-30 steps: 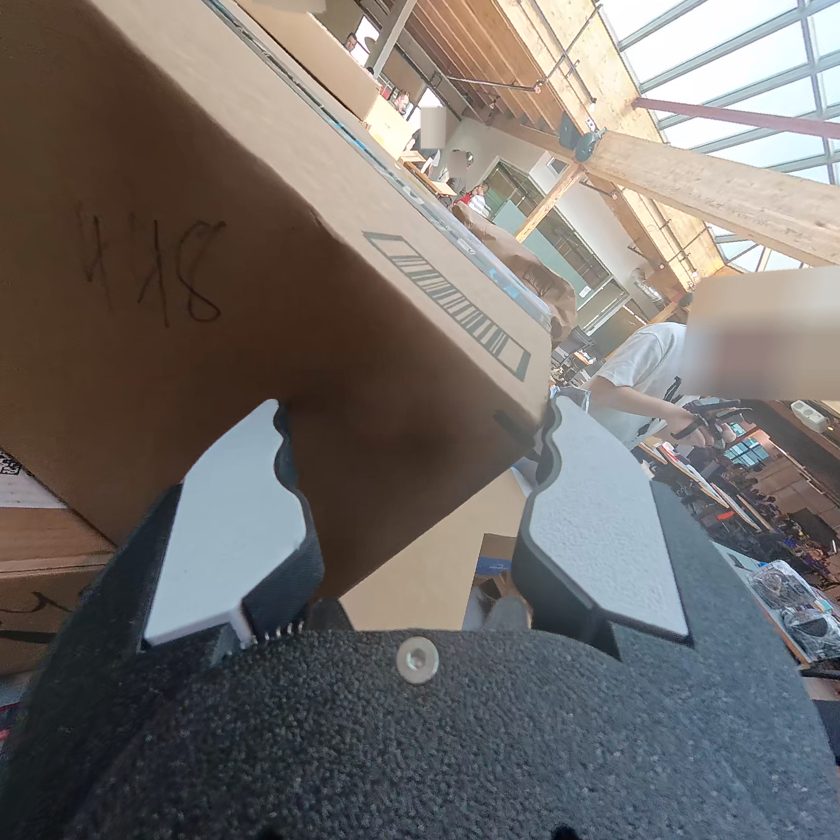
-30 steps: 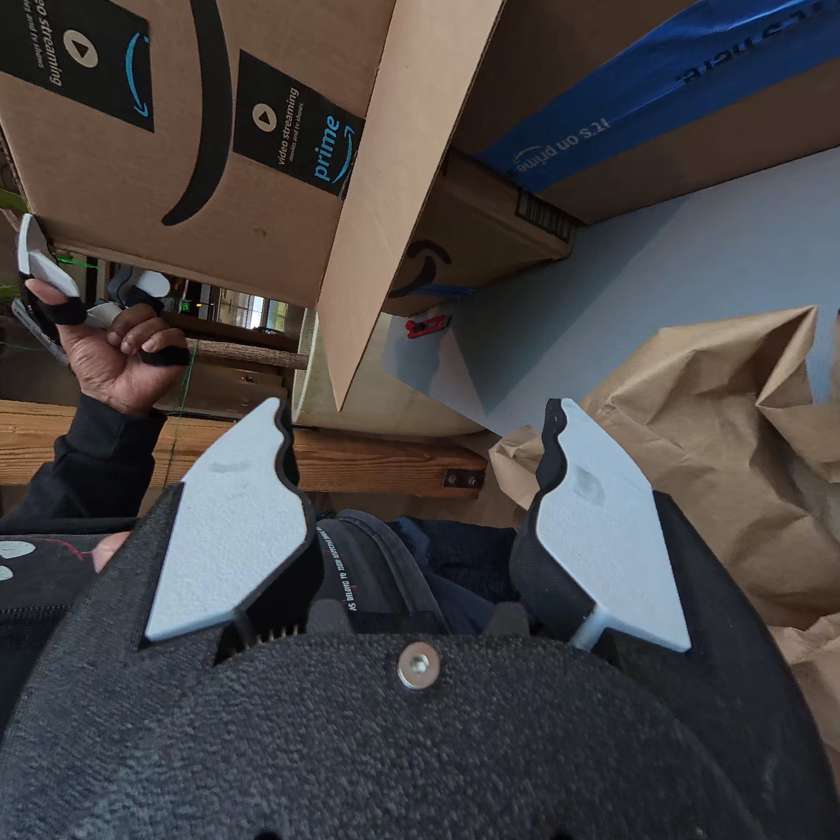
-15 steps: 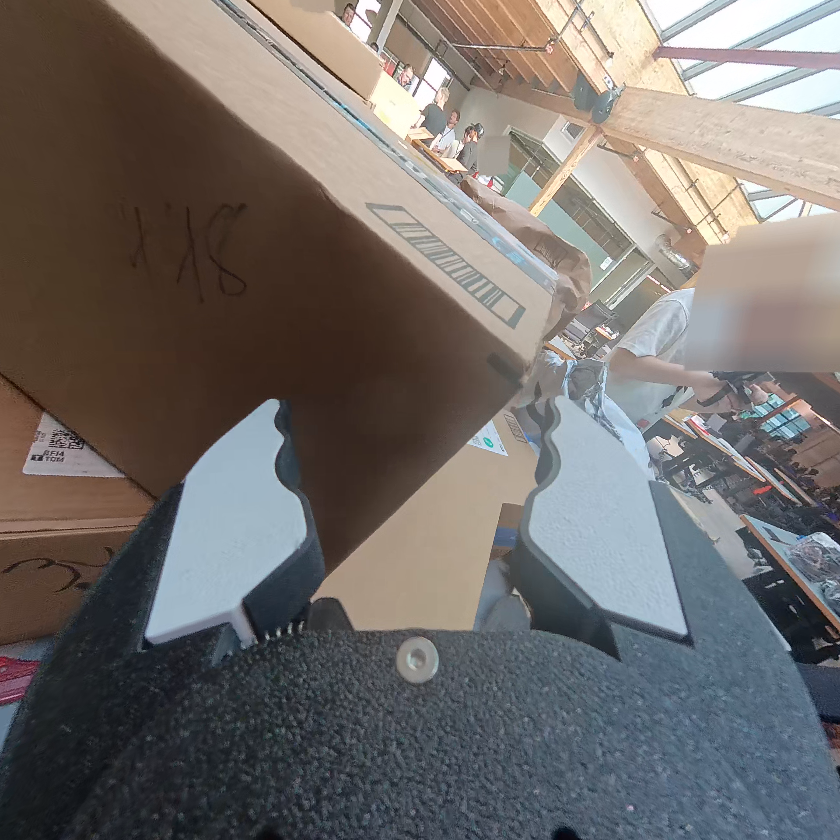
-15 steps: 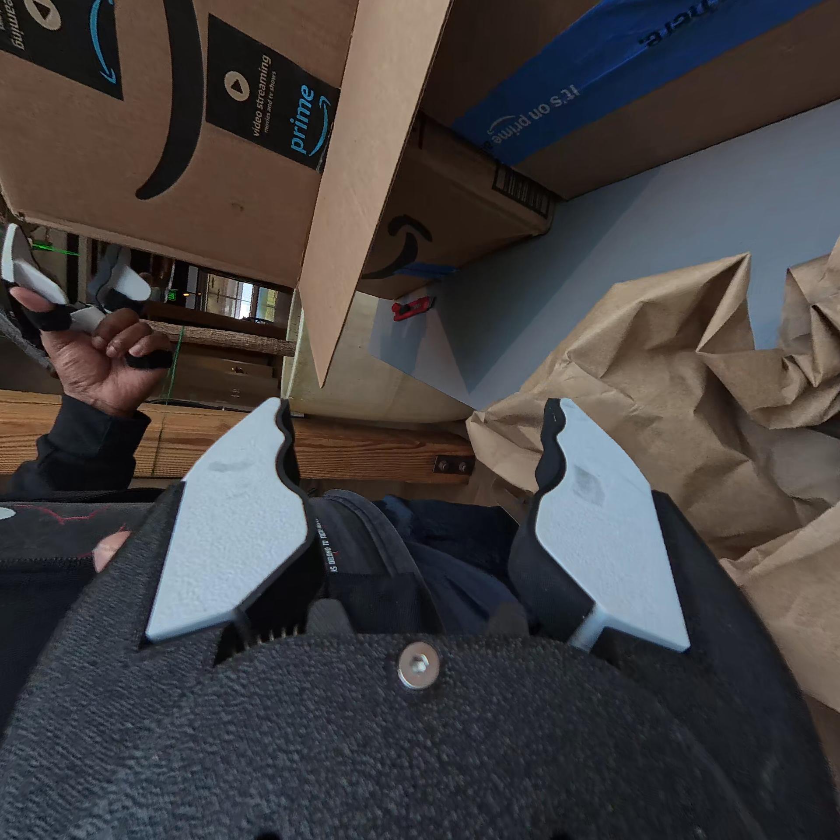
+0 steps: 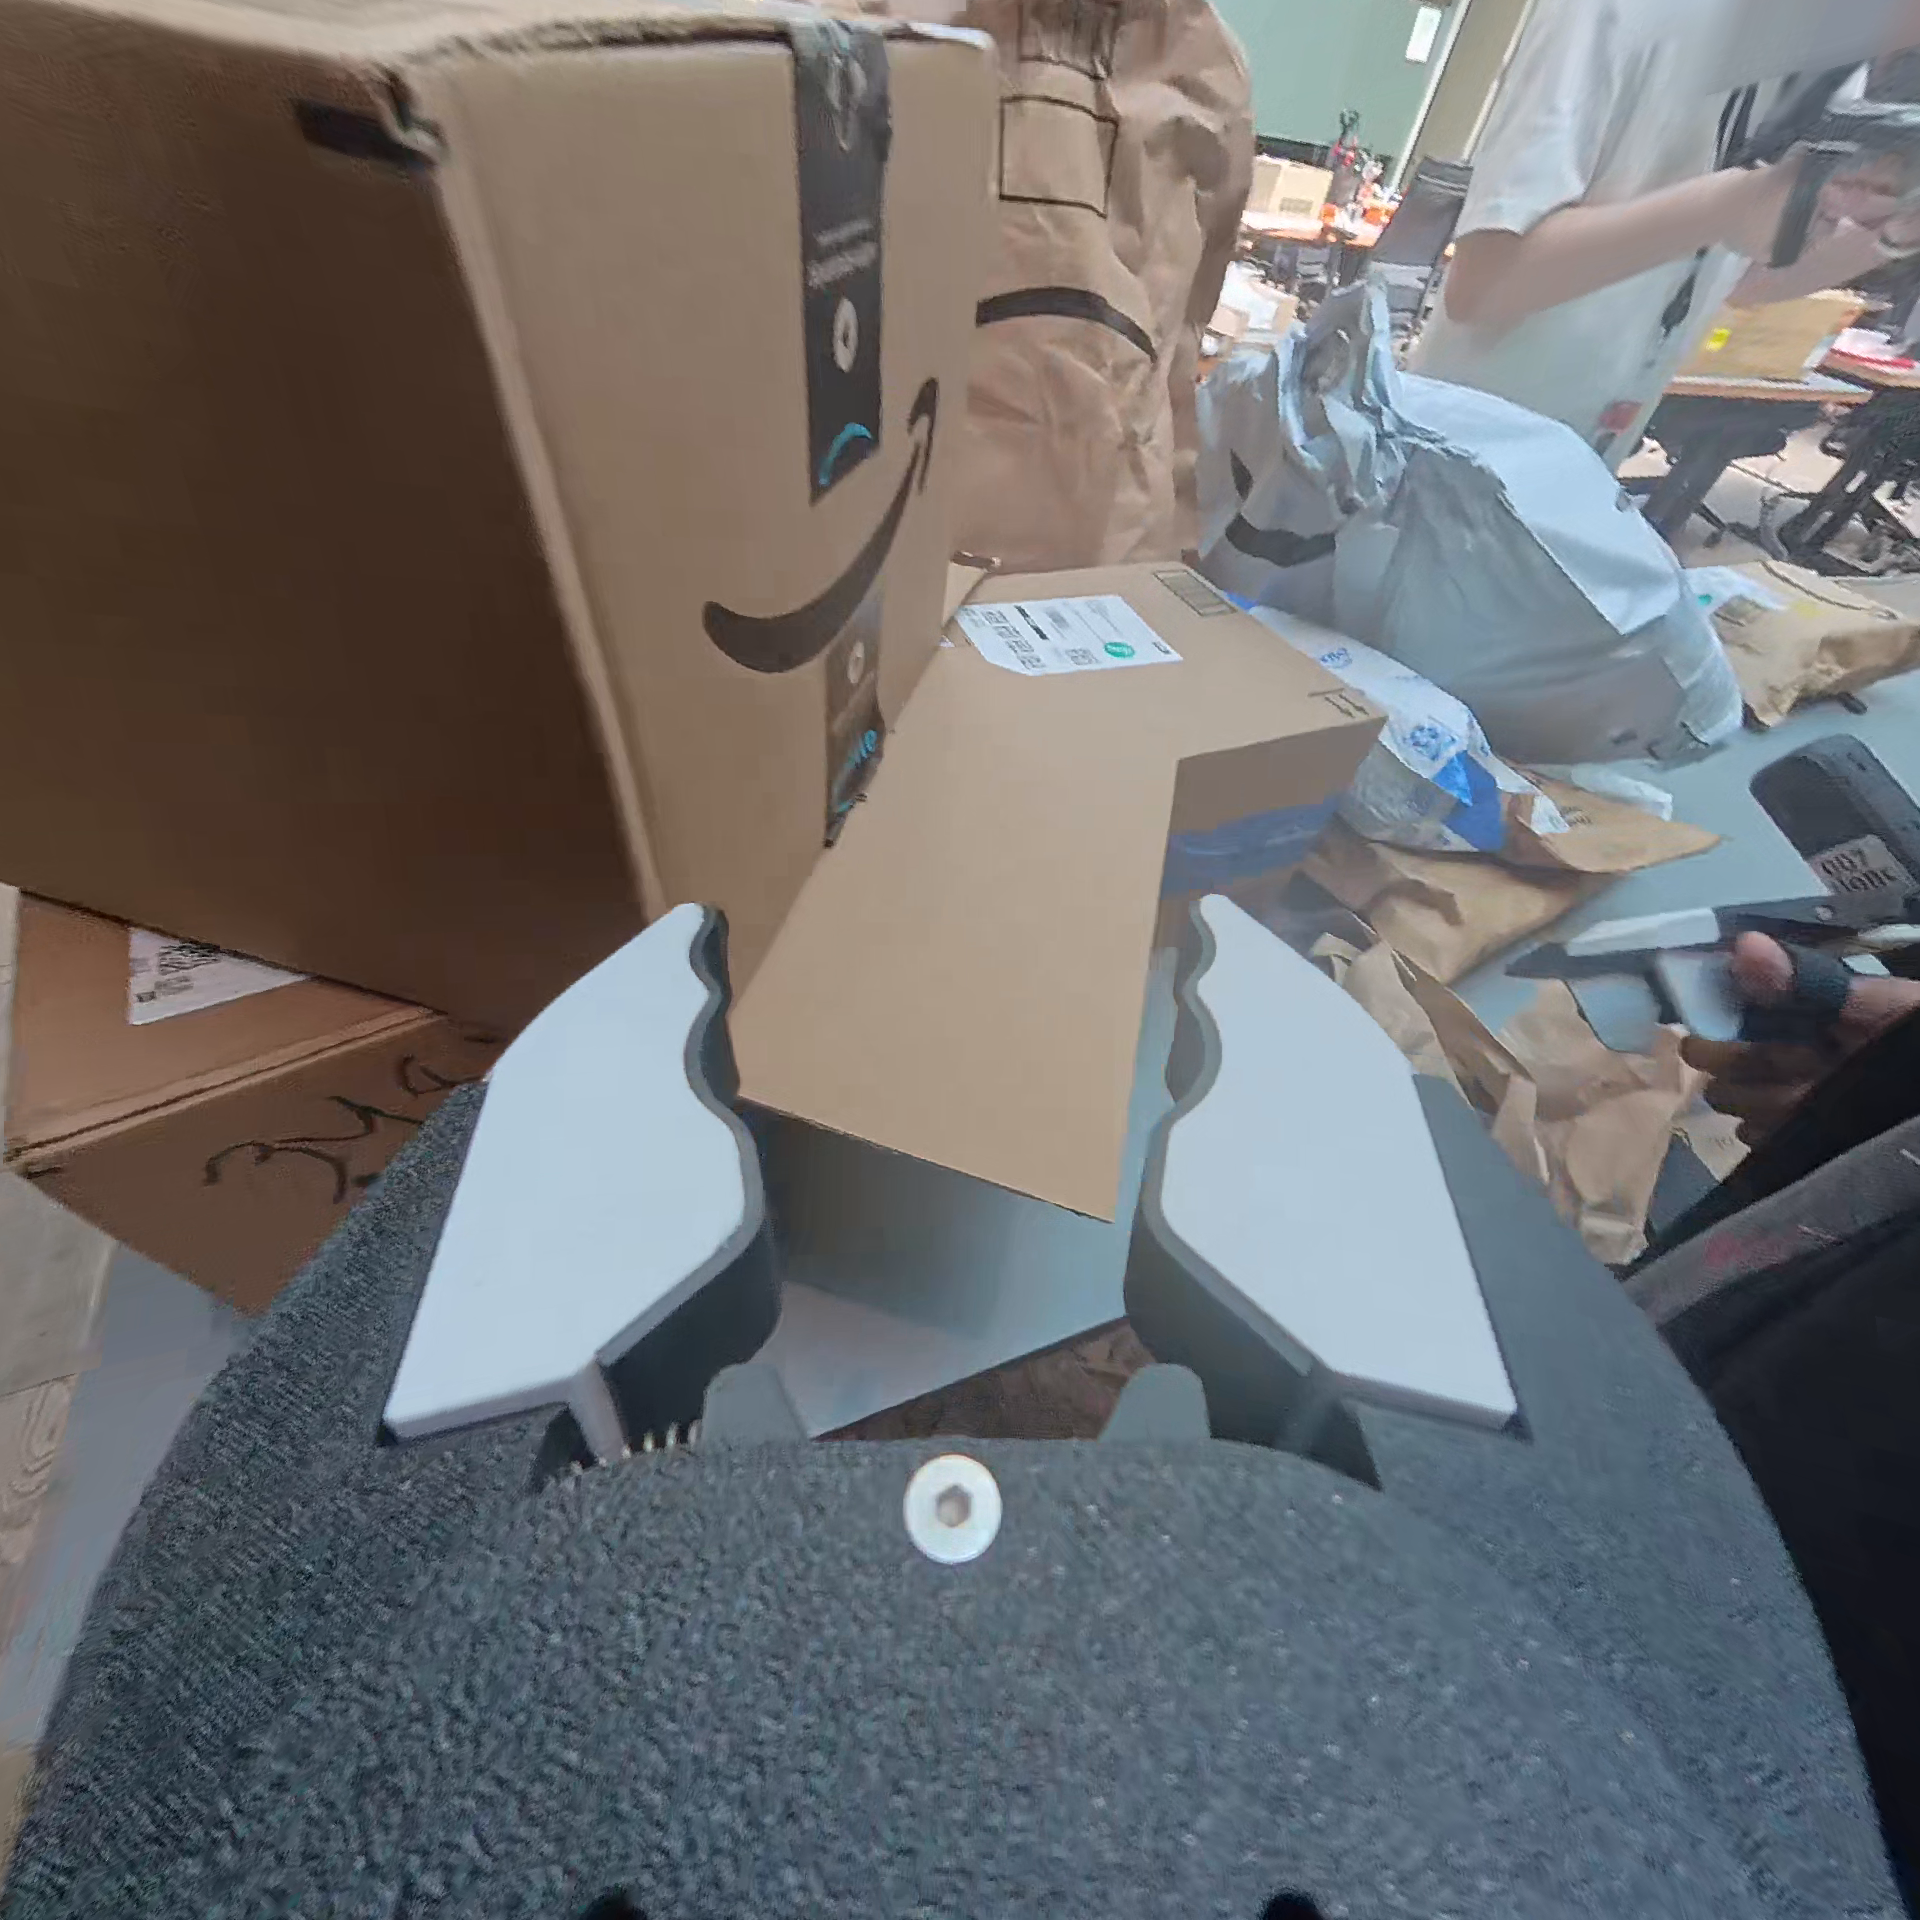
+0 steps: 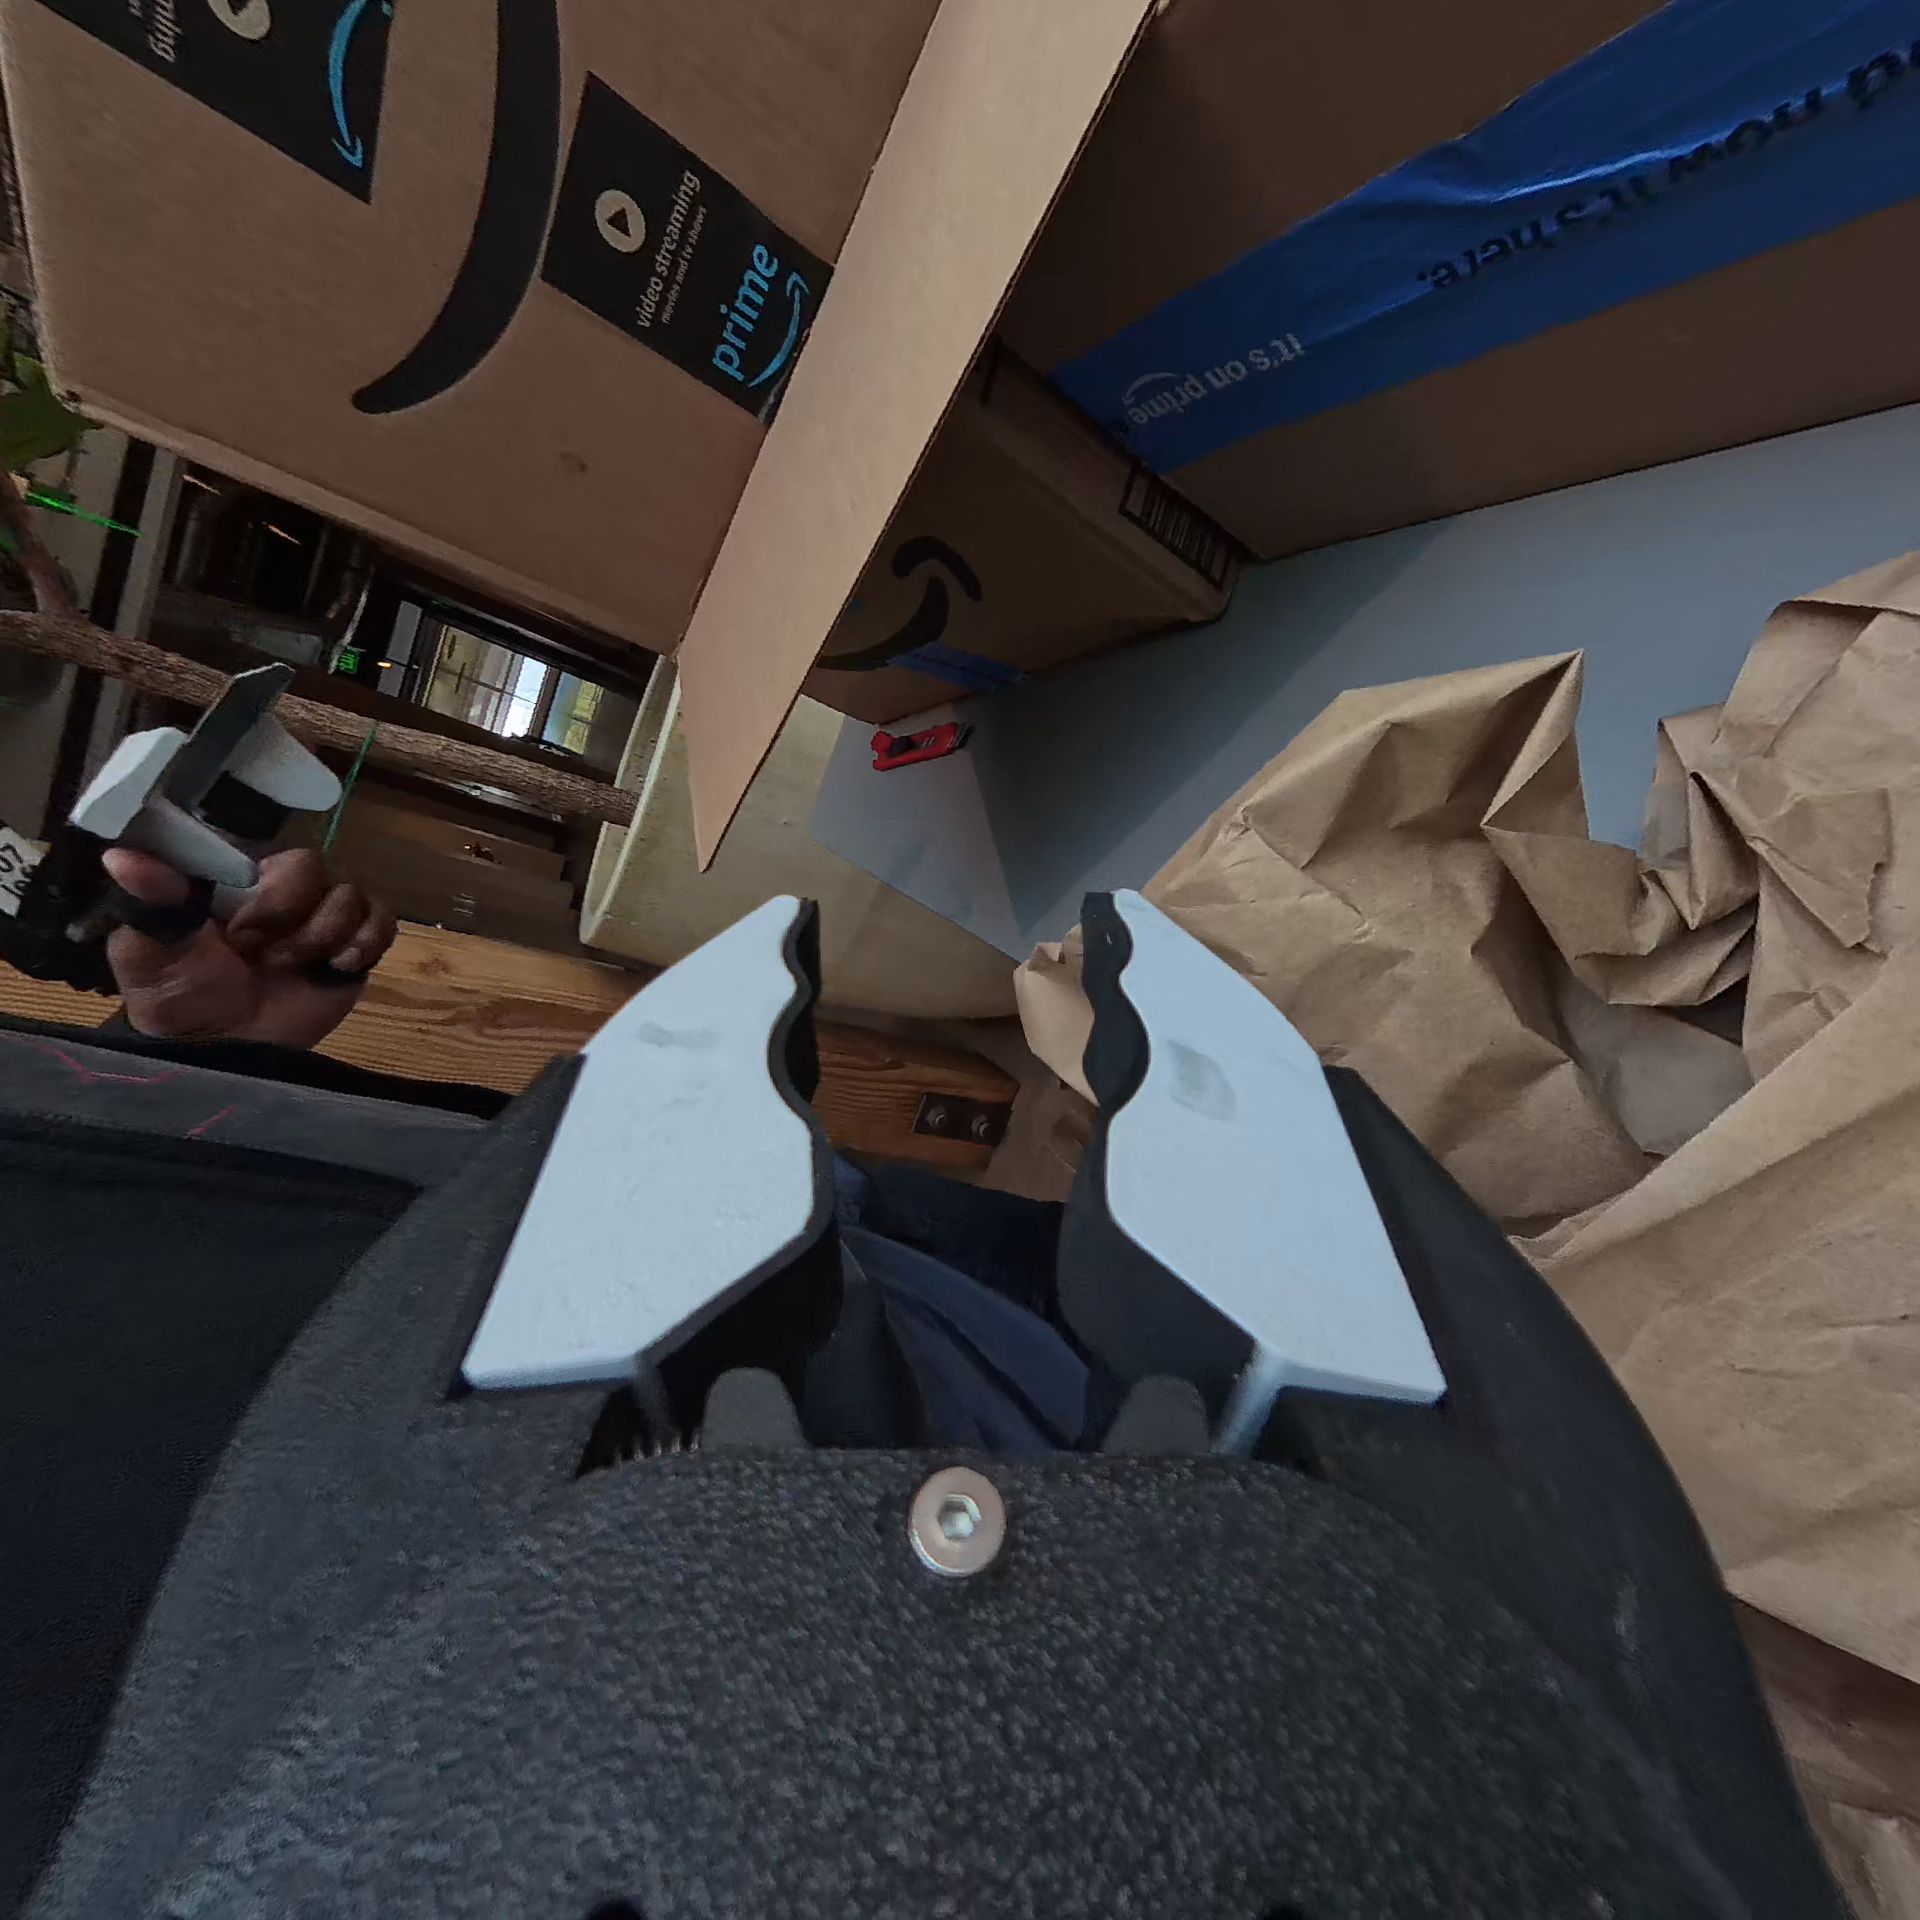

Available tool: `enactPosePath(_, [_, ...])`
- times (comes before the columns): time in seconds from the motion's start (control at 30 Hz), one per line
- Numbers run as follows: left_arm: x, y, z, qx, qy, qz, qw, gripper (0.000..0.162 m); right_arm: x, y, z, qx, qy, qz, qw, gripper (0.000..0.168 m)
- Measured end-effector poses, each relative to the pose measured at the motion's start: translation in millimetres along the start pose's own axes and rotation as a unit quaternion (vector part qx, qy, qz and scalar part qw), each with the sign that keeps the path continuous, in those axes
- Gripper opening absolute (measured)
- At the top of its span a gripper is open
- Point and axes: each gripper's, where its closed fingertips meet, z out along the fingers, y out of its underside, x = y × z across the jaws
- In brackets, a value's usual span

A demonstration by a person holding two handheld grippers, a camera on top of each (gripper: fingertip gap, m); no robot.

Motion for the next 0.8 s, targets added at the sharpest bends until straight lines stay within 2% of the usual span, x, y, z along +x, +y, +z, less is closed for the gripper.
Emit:
enactPosePath(0.17, [52, 20, 21, -0.037, 0.089, -0.001, 0.995, 0.083, 13, 15, 15, -0.012, 0.034, -0.053, 0.998, 0.038])
enactPosePath(0.33, [88, 23, 38, -0.048, 0.145, -0.004, 0.988, 0.084, 10, 21, 32, -0.005, 0.039, -0.066, 0.997, 0.043])
enactPosePath(0.53, [103, 19, 56, -0.060, 0.172, -0.007, 0.983, 0.084, -1, 24, 42, -0.009, 0.032, -0.075, 0.997, 0.046])
enactPosePath(0.8, [108, 8, 72, -0.063, 0.194, -0.016, 0.979, 0.084, 3, 14, 28, 0.015, 0.045, -0.065, 0.997, 0.046])
